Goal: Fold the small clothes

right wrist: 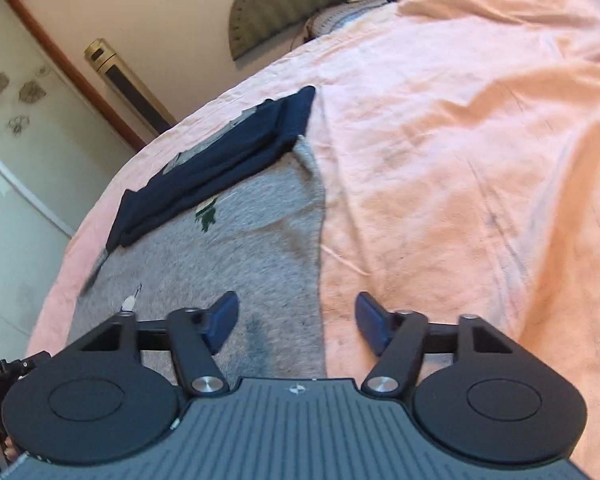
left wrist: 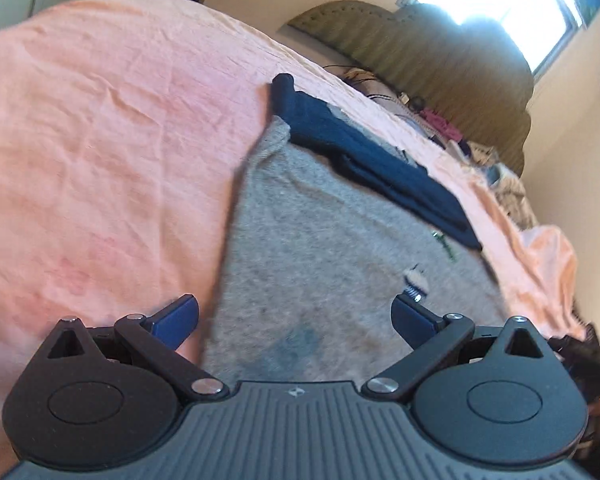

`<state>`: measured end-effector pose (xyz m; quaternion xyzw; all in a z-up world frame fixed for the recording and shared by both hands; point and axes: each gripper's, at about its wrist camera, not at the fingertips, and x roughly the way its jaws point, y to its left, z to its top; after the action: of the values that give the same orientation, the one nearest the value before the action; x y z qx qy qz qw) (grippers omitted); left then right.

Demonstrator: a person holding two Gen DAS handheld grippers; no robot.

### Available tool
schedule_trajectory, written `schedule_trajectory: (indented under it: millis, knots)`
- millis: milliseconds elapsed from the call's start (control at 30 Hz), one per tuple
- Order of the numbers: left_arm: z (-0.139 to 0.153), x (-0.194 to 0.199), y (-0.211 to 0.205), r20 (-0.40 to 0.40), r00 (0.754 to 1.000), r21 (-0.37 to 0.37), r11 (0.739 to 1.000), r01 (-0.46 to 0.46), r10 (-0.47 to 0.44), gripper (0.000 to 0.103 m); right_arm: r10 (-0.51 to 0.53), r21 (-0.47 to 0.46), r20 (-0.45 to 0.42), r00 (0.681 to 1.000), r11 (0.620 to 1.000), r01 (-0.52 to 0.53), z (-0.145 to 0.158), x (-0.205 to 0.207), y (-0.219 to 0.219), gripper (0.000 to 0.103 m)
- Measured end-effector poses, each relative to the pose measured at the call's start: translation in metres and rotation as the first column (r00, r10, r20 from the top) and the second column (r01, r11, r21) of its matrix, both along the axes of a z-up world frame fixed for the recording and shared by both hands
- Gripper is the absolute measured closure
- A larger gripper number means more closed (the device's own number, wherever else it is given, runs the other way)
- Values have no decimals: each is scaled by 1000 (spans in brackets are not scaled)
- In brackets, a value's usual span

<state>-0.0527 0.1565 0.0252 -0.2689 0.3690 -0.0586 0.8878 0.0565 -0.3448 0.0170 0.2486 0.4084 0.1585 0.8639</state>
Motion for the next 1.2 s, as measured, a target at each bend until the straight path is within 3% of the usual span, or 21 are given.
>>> schedule_trajectory:
  millis: [33, 67, 167, 200, 233, 367, 433, 500, 600, 633, 667, 700, 733, 767, 800, 833, 867, 900, 933, 1033, 1200]
  knots:
    - [0, 3, -2, -1, 1000, 2, 1000, 1, -1, 12, 19, 11, -8, 1000, 1000, -19, -2, 2, 3, 48]
    - [0, 5, -5, -6, 1000, 24, 1000, 0, 0, 33, 43, 6, -20, 999, 999, -43, -3, 4, 8, 61]
    - [-1, 13, -11, -37, 999, 101, 995, 2, 2, 70, 102, -34, -40, 994, 994, -104, -7, 9, 22, 91]
    - [-1, 15, -11, -50, 999, 128, 992, 2, 4, 81, 110, -48, -34, 993, 993, -111, -5, 8, 22, 92]
    - [-2, 17, -11, -66, 998, 156, 988, 4, 6, 98, 113, -60, -29, 993, 992, -115, -3, 8, 23, 93]
    - [14, 4, -9, -10, 1000, 151, 988, 13, -11, 99, 89, -57, 57, 994, 995, -86, 19, -3, 7, 94]
    - [14, 0, -11, -2, 999, 178, 984, 33, -34, 99, 50, -83, 26, 998, 995, -48, 9, -1, -8, 95]
    - [-1, 4, -8, -56, 998, 208, 978, 28, -16, 99, 40, -55, 7, 999, 998, -39, -7, -2, -14, 97]
    - [-4, -3, 5, -49, 999, 135, 991, 20, -13, 98, 26, -1, -14, 1000, 1000, -26, -4, -6, -14, 88]
    - [-4, -7, 8, -56, 998, 102, 994, 33, -27, 92, 34, 14, -29, 999, 999, -33, -2, -8, -14, 74]
    - [-4, -10, 10, -71, 997, 66, 997, 45, -40, 80, 51, 29, -31, 998, 998, -50, 0, -12, -14, 62]
    - [-5, -13, 12, -71, 996, 27, 998, 55, -53, 74, 71, 44, -33, 997, 997, -70, 2, -16, -13, 56]
    - [-5, -19, 13, -63, 996, -6, 998, 64, -64, 60, 99, 57, -39, 994, 994, -97, 4, -21, -12, 50]
    - [-4, -23, 12, -54, 996, -23, 997, 71, -72, 51, 124, 62, -53, 991, 991, -120, 3, -24, -10, 50]
    - [-3, -26, 8, -48, 996, -21, 997, 70, -71, 51, 142, 53, -60, 988, 989, -139, 2, -28, -6, 50]
    - [-3, -27, 3, -38, 997, 8, 998, 68, -68, 53, 151, 23, -43, 988, 988, -150, 2, -32, -2, 56]
    - [-3, -28, -4, -27, 998, 51, 997, 65, -63, 63, 156, -16, -39, 987, 988, -156, 2, -34, 1, 75]
    - [-2, -26, -12, -29, 998, 108, 992, 60, -57, 79, 152, -46, -58, 987, 987, -155, 1, -33, 3, 92]
    - [-3, -22, -17, -50, 997, 155, 986, 65, -58, 98, 151, -49, -49, 987, 987, -153, 1, -33, 2, 93]
    - [7, -26, -11, -36, 998, 172, 983, 58, -53, 98, 122, -94, -25, 992, 988, -123, 8, -37, -11, 93]
    - [-2, -38, 3, -47, 997, 186, 980, 67, -59, 99, 83, -23, -46, 996, 996, -84, -4, -42, -29, 94]
